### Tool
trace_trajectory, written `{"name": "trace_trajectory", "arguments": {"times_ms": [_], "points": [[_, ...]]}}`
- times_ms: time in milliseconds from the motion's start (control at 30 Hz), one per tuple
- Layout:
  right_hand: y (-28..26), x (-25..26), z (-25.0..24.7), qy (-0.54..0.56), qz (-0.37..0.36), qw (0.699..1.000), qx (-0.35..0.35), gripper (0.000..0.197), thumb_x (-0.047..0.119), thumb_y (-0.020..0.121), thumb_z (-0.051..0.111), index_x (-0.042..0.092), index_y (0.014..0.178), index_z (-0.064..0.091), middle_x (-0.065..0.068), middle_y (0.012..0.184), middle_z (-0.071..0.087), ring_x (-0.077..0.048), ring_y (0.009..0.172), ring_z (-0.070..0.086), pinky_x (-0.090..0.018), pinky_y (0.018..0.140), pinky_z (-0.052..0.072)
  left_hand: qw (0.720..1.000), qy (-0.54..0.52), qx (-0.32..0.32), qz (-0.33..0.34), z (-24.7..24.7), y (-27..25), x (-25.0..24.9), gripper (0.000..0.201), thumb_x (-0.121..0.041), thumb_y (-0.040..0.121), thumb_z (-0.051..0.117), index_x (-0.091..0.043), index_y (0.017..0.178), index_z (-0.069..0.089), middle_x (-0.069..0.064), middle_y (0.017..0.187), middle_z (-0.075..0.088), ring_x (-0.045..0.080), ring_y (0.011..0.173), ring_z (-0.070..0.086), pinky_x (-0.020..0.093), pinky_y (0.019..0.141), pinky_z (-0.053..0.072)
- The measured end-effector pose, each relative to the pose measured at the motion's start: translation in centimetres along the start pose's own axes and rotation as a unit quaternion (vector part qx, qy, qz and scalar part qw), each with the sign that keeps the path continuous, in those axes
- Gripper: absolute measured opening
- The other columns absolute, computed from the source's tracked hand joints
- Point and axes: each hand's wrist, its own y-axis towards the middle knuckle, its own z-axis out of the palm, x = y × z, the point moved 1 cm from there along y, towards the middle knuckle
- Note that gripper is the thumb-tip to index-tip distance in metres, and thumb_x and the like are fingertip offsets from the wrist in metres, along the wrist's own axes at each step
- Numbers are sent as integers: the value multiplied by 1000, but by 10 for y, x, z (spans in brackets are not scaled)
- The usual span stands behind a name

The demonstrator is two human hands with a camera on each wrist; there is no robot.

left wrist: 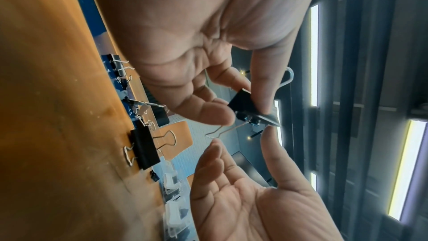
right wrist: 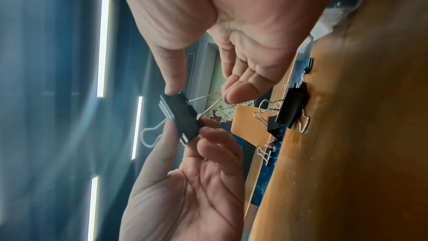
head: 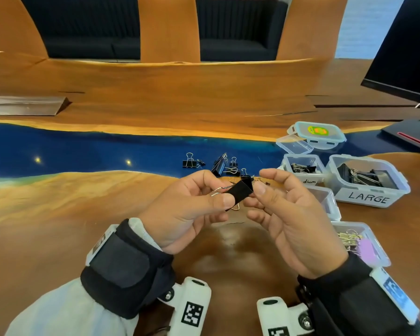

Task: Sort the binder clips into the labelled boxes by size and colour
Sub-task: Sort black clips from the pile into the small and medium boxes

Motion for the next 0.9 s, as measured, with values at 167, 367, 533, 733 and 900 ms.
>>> {"name": "trace_trajectory", "arguments": {"times_ms": [167,367,533,733,900], "points": [[-4,1,1,-19,12,999,43,50,38,58,91,15,95,68,-17,93,70,-26,80,68,-30,65,60,999,39,6,-9,-1,-1,2,24,4,68,73,-17,81,72,14,104,70,24,86,68,26,67,58],[-7,4,2,-60,10,997,40,35,27,67,82,9,93,70,-17,92,72,-27,82,71,-28,65,61,999,34,25,-33,1,-1,1,26,-7,64,85,-14,85,72,13,93,69,20,75,69,24,63,58],[-8,3,8,-110,-16,993,41,45,8,70,76,7,113,61,-14,89,76,-24,79,74,-28,65,61,998,31,-41,-36,-2,2,2,51,-22,73,79,-15,120,63,6,95,70,15,76,67,22,54,52],[-8,0,10,-128,-31,990,53,47,-2,75,74,8,117,57,-16,91,75,-22,78,73,-28,68,60,995,73,-40,-55,0,0,4,41,-38,79,69,-18,115,71,1,86,70,9,68,59,20,53,46],[-9,1,8,-159,-33,984,74,41,-13,81,68,6,115,59,-10,99,77,-19,82,75,-26,71,60,994,69,-57,-60,1,1,5,36,-45,86,69,-12,97,74,4,84,67,10,68,61,21,54,47]]}}
